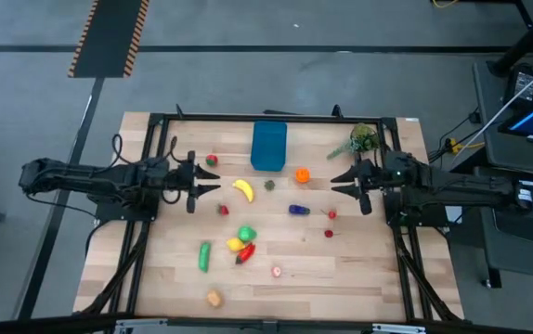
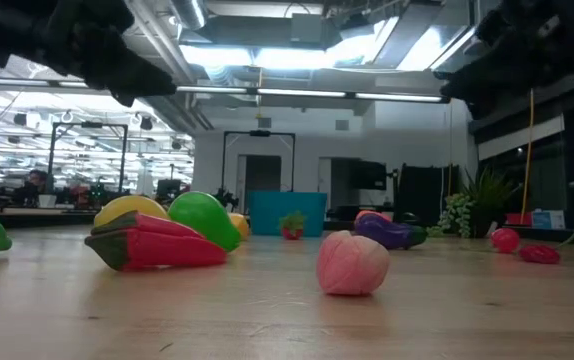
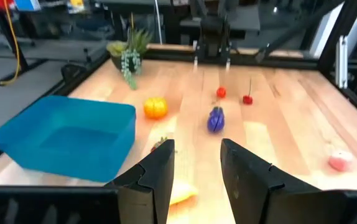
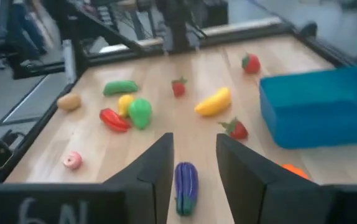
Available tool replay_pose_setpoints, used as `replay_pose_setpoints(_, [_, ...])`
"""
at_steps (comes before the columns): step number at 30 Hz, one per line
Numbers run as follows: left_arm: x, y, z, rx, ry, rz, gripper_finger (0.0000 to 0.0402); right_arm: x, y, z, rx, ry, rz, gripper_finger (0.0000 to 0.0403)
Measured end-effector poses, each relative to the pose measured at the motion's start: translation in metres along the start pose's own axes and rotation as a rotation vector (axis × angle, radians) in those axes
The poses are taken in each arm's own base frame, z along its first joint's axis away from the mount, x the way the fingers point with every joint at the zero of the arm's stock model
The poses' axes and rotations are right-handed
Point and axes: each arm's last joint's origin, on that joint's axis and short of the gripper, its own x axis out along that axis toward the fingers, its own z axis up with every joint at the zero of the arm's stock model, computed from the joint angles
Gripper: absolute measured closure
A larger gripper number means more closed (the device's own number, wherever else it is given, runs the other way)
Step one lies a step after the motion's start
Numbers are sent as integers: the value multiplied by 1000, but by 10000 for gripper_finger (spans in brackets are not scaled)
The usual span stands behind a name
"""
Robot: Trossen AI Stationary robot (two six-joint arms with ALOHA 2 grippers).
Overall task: Pick and placing Produce into tupperware
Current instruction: Put the top cherry into the blue bin
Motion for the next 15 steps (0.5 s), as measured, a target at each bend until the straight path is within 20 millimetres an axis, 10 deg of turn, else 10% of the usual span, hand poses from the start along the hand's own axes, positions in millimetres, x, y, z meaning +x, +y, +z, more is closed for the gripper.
replay_pose_setpoints(15, [3, 0, 4, 7, 140, 7, 278, 33, 18, 49, 0, 298, -43, 227])
